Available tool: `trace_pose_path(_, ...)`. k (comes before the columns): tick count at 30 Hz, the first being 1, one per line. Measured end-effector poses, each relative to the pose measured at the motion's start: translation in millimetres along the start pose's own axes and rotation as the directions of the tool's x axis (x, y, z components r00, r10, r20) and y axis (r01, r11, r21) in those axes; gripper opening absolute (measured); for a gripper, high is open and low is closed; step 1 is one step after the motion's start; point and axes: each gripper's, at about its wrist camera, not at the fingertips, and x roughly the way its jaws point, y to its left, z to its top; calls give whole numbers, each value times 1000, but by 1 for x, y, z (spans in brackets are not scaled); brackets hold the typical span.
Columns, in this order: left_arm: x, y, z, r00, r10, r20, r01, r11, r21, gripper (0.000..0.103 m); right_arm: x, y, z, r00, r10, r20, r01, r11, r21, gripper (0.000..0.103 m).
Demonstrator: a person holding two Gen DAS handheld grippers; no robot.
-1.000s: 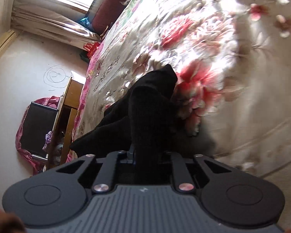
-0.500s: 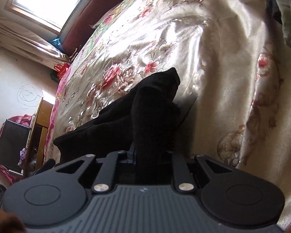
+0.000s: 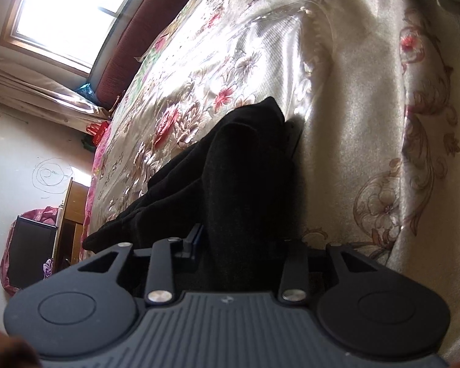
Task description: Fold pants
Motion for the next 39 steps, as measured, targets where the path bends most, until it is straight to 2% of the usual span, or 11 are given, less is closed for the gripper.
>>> trace_pose_path(2,-9,0,1,1000,-14,27,14,1000,-5,100,-9,-2,0,1000,25,16,-25,999,29,20)
trace_pose_path(5,-12,-4,-7,999,-30,44,29,999,25,101,-28,4,-3,997,64,51,-66,997,28,17)
trace_pose_path(7,-3,-9,-16,999,-19,40,17,999,41,102,-28,8,-2,998,28,51,-30,999,26,17)
trace_pose_path(10,-8,-13,-23,996,-8,86,2,998,70,102,-26,11,2,999,30,41,-35,992,120,17)
trace_pose_path(14,-10,7,-31,990,-72,118,73,997,-7,103,-35,61,8,999,36,36,-38,998,56,17)
trace_pose_path(17,-13,15,-32,987,-102,124,104,994,-11,103,-29,114,12,999,-28,17,28,999,-15,19)
trace_pose_path(24,-20,44,-37,971,-201,130,214,972,-93,103,36,232,-22,994,-89,-67,71,971,-229,24)
trace_pose_path(27,-23,56,-36,965,-237,116,251,959,-133,103,77,269,-46,982,-157,-108,118,946,-301,33)
trace_pose_path(33,-33,86,-38,957,-271,107,289,929,-230,99,150,296,-76,968,-206,-140,142,919,-369,31)
trace_pose_path(36,-34,96,-40,947,-305,106,322,906,-273,99,165,300,-83,974,-168,-155,117,949,-293,33)
trace_pose_path(39,-41,106,-48,937,-333,103,348,889,-298,99,179,309,-94,961,-177,-212,112,951,-287,50)
